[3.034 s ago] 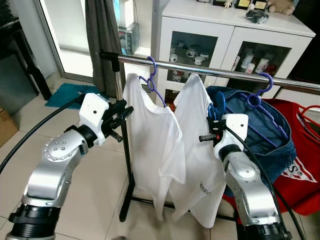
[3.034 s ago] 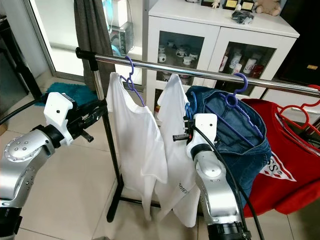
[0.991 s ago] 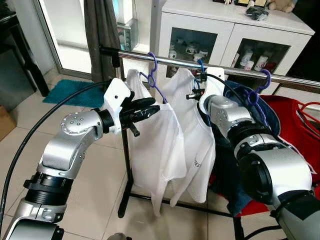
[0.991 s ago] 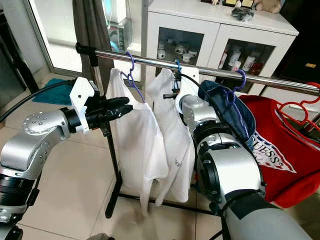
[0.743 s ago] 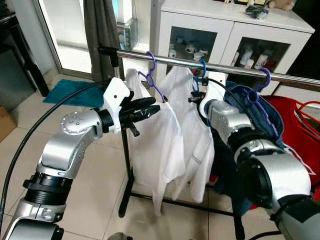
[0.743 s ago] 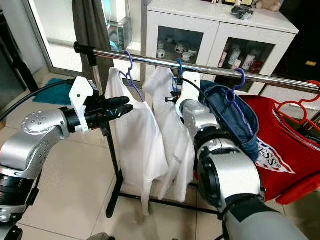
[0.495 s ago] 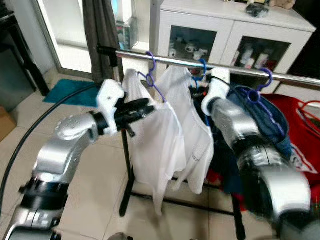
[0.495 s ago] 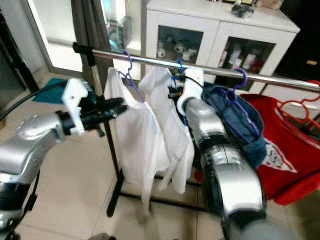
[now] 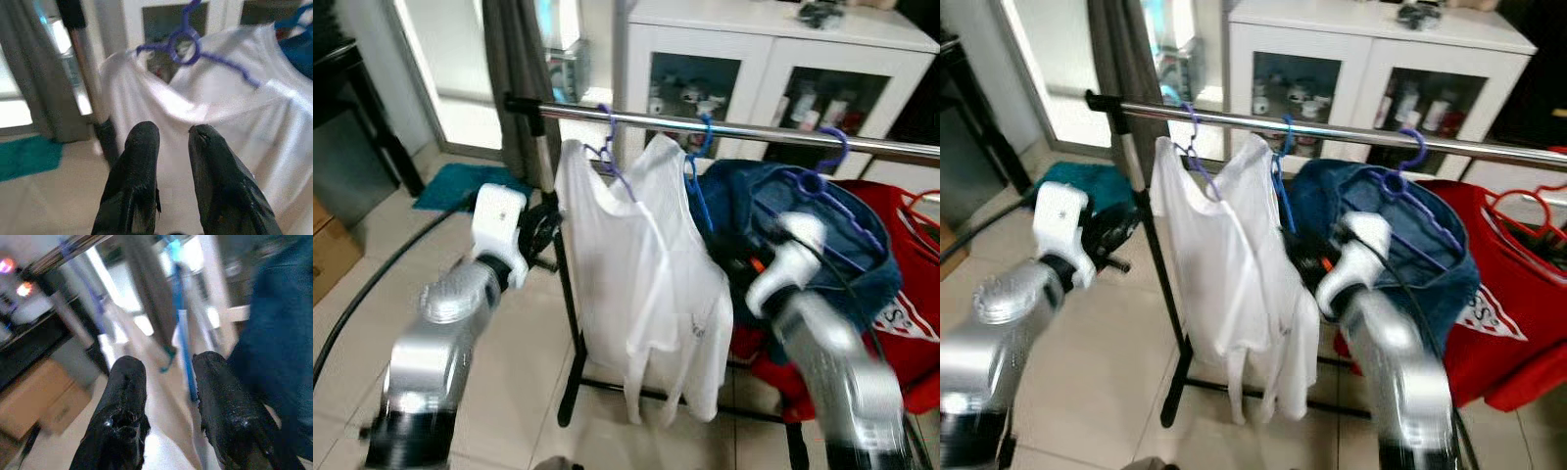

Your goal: Hang hanger

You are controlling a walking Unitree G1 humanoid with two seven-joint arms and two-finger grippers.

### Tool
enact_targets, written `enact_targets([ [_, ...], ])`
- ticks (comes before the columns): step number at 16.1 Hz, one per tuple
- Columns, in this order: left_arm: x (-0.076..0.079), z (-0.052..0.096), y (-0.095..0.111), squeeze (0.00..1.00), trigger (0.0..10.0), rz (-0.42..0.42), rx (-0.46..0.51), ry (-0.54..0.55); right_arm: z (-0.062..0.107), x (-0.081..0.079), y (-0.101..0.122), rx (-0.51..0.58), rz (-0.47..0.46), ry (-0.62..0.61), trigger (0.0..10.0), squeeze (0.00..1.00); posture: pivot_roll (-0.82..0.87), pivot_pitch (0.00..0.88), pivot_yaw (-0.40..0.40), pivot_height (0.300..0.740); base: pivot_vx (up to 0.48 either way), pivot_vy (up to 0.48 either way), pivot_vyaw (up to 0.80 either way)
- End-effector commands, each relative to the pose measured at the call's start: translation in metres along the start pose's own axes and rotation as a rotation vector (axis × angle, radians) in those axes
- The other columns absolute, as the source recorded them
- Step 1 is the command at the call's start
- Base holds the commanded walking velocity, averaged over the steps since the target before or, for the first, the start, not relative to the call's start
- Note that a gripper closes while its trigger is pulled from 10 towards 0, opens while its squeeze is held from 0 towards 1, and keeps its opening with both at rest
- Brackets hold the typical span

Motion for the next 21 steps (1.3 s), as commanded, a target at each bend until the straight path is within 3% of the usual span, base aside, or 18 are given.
enact_targets([
  [1, -0.002, 0.011, -0.006, 0.0, 10.0, -0.049, 0.028, 0.079, 0.017, 0.009, -0.006, 0.016, 0.017, -0.108, 10.0, 0.0, -0.05, 0.0, 0.022, 0.74, 0.0, 0.0, 0.0],
  [3, 0.005, 0.022, -0.026, 0.0, 10.0, -0.096, -0.004, 0.081, 0.028, 0.015, -0.036, -0.054, 0.06, -0.2, 10.0, 0.0, -0.04, 0.0, 0.005, 0.74, 0.0, 0.0, 0.0],
  [4, 0.01, 0.025, -0.033, 0.0, 10.0, -0.073, -0.007, 0.069, 0.027, 0.02, -0.042, -0.053, 0.025, -0.259, 10.0, 0.0, -0.04, 0.0, -0.001, 0.74, 0.0, 0.0, 0.0],
  [5, 0.013, 0.029, -0.036, 0.0, 10.0, 0.02, -0.008, 0.053, 0.023, 0.019, -0.045, -0.075, 0.023, -0.252, 10.0, 0.0, -0.03, 0.0, -0.011, 0.74, 0.0, 0.0, 0.0],
  [6, 0.013, 0.029, -0.036, 0.0, 10.0, 0.045, -0.005, 0.055, 0.023, 0.019, -0.048, -0.091, 0.026, -0.253, 10.0, 0.0, -0.03, 0.0, -0.011, 0.74, 0.0, 0.0, 0.0],
  [21, 0.013, 0.029, -0.036, 0.0, 10.0, 0.045, -0.005, 0.055, 0.023, 0.019, -0.048, -0.091, 0.026, -0.253, 10.0, 0.0, -0.03, 0.0, -0.011, 0.74, 0.0, 0.0, 0.0],
])
Point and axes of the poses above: a point about 5 cm out from each wrist's last joint towards the gripper, its own z axis pointing back from the gripper into the wrist, its own y axis along the axis of the wrist's last joint, x = y × z, the point moved 3 cm from there along -z, pointing out of the wrist towards the gripper, and after that the axes turned 6 degrees about z, right-handed, at the moved point
